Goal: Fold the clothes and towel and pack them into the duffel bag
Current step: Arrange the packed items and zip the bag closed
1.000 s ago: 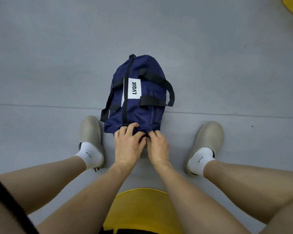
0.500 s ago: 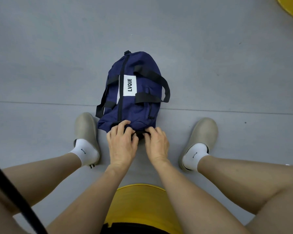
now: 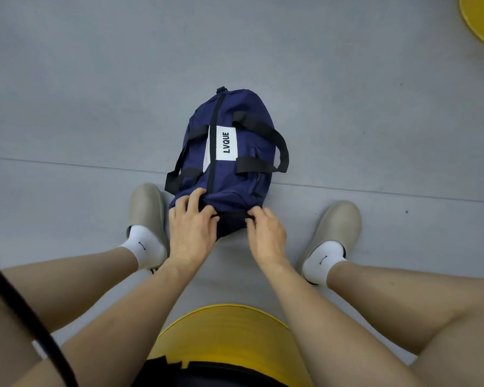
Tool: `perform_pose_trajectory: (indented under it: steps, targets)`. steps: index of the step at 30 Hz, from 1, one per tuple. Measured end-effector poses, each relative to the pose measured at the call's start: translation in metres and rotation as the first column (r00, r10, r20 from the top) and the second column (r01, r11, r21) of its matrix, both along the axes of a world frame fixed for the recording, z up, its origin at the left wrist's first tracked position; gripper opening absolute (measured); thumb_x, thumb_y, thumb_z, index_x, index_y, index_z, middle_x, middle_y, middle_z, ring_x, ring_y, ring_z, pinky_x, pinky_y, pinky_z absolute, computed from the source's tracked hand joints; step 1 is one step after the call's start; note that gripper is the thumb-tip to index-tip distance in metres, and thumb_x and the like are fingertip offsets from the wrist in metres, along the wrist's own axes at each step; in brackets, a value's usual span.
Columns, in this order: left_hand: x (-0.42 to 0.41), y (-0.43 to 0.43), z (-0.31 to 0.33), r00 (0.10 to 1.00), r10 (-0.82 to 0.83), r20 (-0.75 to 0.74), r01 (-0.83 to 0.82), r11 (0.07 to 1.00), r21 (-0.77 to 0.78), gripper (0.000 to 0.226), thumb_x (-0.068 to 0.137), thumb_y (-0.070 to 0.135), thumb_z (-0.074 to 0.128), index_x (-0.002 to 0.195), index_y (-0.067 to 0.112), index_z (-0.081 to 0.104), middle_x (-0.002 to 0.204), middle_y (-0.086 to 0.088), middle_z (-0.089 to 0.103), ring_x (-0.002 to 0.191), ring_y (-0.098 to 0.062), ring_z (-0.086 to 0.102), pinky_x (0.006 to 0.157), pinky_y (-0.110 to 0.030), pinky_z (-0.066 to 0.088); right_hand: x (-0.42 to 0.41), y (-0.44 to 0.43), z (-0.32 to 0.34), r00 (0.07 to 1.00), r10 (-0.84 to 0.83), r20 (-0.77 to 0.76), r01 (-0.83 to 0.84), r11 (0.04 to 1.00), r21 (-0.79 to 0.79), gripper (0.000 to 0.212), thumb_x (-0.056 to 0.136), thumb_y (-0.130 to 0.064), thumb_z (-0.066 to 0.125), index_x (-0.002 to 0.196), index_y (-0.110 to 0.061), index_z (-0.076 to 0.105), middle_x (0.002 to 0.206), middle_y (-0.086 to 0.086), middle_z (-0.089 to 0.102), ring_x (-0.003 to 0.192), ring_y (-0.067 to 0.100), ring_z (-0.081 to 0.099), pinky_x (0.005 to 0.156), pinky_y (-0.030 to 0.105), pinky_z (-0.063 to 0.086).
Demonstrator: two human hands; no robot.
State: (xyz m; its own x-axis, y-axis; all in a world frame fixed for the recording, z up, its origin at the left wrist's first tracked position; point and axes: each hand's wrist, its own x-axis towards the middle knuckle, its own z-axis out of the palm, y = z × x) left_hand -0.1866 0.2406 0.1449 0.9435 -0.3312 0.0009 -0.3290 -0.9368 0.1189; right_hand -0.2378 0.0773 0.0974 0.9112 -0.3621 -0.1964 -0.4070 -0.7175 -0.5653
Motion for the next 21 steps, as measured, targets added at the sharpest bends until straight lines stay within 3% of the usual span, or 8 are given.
perform_pose_trajectory:
  steps: [4,7,14,21]
  targets:
    - [-0.008,-0.002,0.000,1.000,0.020,-0.016,-0.021,0.996,-0.091,0.008,0.089,0.025,0.070,0.091,0.020,0.075,0.144,-0.004,0.049,0.115,-0.032,0.045,0.086,-0.047,0.043,0.006,0.015,0.014,0.968,0.205,0.147,-0.190,0.975,-0.112,0.033,0.092,-0.030,0.069,0.124,-0.027,0.066,0.095,0.001,0.058,0.078,0.024,0.060,0.057,0.033,0.047]
    - [-0.010,-0.005,0.002,0.996,0.079,-0.051,-0.087,0.981,-0.171,0.010,0.091,0.025,0.068,0.094,0.022,0.077,0.145,-0.001,0.049,0.119,-0.031,0.044,0.091,-0.046,0.041,0.017,0.019,0.020,0.954,0.270,0.127,-0.246,0.953,-0.179,0.032,0.093,-0.032,0.068,0.125,-0.028,0.066,0.092,0.002,0.059,0.077,0.024,0.059,0.054,0.035,0.050]
    - [-0.010,0.004,0.002,0.993,0.087,-0.085,-0.102,0.976,-0.194,0.013,0.092,0.030,0.066,0.096,0.025,0.078,0.147,0.002,0.047,0.123,-0.028,0.044,0.095,-0.046,0.041,0.025,0.019,0.019,0.899,0.415,0.138,-0.346,0.868,-0.357,0.016,0.080,-0.023,0.082,0.085,-0.017,0.068,0.076,0.002,0.058,0.062,0.024,0.052,0.046,0.028,0.031]
    - [-0.034,0.007,-0.011,0.979,0.203,-0.006,-0.200,0.957,-0.212,0.011,0.093,0.031,0.067,0.092,0.026,0.077,0.150,-0.005,0.044,0.142,-0.035,0.033,0.108,-0.050,0.034,0.023,0.007,0.016,0.893,0.423,0.154,-0.342,0.860,-0.379,0.017,0.081,-0.027,0.082,0.082,-0.018,0.068,0.074,-0.001,0.059,0.063,0.024,0.052,0.049,0.031,0.035]
